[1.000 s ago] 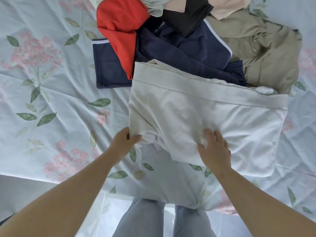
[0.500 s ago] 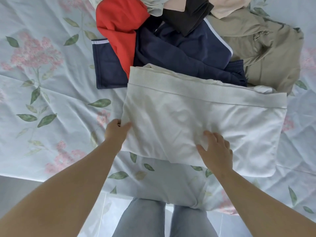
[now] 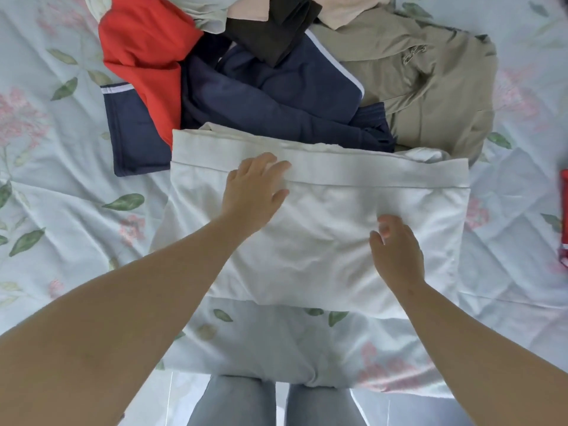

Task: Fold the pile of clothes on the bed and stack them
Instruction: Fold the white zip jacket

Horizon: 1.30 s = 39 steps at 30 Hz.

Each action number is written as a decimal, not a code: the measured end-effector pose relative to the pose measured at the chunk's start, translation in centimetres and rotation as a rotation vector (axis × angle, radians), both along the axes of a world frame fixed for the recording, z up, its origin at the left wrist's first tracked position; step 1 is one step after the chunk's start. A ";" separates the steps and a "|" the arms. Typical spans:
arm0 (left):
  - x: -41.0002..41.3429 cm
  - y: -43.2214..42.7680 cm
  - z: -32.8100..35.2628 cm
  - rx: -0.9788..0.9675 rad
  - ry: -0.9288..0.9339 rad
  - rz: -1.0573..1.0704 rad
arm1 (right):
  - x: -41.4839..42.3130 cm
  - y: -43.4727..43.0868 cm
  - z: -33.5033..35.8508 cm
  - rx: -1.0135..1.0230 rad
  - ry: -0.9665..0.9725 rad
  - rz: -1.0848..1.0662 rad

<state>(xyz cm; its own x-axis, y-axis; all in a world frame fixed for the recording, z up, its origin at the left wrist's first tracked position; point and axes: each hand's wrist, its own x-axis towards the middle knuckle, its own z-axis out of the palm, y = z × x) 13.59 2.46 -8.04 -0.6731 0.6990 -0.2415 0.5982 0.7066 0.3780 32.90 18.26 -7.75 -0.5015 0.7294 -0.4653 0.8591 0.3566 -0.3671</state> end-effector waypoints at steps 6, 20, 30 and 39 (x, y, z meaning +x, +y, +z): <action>-0.1 6.1 -1.5 -0.114 0.088 -0.064 | 1.1 7.6 -1.1 0.040 0.110 -0.423; -2.0 9.7 -1.1 -0.156 -0.114 -0.096 | 2.8 10.9 -0.7 -0.097 0.239 -0.530; -4.1 10.5 -1.7 -0.457 -0.063 -0.365 | 7.1 -5.2 -1.8 -0.375 0.210 -1.302; -5.0 9.8 -2.0 -0.417 -0.501 -0.242 | 3.4 -13.6 -2.2 -1.016 0.540 -1.324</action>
